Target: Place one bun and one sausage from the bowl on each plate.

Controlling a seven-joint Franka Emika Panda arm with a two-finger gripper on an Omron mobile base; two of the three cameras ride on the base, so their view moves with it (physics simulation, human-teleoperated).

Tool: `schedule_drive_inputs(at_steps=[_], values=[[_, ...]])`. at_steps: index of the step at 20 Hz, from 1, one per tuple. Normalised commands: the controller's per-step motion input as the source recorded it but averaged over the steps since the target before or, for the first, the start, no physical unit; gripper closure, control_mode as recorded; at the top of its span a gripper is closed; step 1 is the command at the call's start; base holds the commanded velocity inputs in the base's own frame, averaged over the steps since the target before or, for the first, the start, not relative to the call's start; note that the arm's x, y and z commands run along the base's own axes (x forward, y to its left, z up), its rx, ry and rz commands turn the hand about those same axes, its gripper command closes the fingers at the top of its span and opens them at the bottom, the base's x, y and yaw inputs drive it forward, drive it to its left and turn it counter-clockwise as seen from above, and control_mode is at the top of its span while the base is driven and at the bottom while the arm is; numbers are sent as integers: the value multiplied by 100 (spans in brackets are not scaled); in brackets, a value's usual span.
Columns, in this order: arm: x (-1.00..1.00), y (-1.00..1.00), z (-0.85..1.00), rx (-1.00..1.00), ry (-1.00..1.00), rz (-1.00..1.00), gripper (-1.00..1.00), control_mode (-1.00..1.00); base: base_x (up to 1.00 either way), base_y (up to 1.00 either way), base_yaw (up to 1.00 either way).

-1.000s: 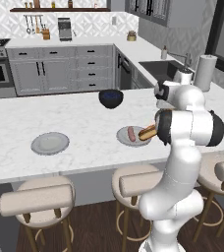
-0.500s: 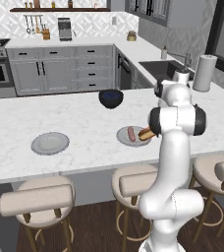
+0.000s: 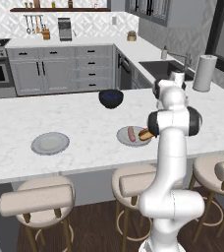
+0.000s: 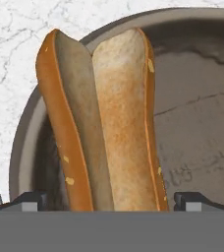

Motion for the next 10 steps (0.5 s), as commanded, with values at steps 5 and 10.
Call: schedule_drive_inputs(at_steps=[5, 10], values=[[-2, 0, -39, 0, 11, 6, 100, -100, 0, 0, 0], [-73, 9, -22, 0, 1, 4, 100, -100, 0, 0, 0]])
